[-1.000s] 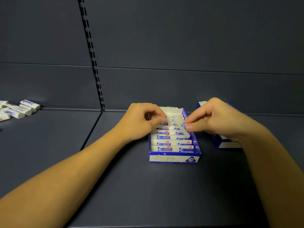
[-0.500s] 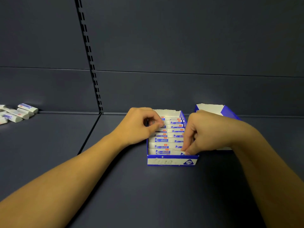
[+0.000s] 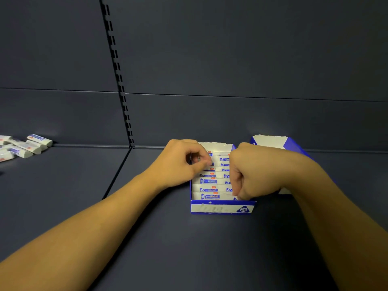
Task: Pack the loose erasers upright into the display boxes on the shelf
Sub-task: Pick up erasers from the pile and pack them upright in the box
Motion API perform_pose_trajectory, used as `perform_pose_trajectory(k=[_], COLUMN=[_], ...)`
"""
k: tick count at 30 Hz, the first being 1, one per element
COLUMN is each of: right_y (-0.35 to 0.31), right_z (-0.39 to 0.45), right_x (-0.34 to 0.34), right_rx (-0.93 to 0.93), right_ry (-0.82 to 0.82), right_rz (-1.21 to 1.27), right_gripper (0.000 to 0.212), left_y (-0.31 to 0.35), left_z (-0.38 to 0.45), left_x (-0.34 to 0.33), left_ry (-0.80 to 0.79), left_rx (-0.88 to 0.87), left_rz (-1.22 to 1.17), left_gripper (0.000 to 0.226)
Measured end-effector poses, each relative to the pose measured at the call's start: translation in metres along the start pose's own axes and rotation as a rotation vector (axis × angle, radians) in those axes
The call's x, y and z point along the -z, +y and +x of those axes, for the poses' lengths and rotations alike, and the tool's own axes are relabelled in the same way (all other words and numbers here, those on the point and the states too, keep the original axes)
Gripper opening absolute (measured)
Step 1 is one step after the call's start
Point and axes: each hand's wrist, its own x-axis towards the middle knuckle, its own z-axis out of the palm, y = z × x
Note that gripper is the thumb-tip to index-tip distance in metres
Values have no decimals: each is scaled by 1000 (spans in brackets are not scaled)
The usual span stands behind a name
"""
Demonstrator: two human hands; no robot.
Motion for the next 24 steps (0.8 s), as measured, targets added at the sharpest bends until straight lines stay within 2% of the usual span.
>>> perform_pose_trajectory(k=[2,6,10,13,21,24], right_y=[2,7,8,11,16,17], right_z=[-2,-6,-5,-6,-6,-6], right_x=[-1,-2,-2,-4,-8,-10], right_rx=[3,-6,-8,-10,-24,-6], right_ry=[31,79,67,89,77,80], right_rz=[7,35,20,32,67,87], right_gripper=[7,11,13,13,22,18], left_y=[8,30,35,33,34,31], left_z=[1,0,1,1,-1,-2], left_x=[4,7,7,12,8,11], left_ry=[-41,-296,-482,-526,-529,-560], left_rx=[-21,-21,26,49,17,-3], left_rz=[-35,-154,-122,-156,-28,-37], left_gripper=[9,5,4,6,6,8])
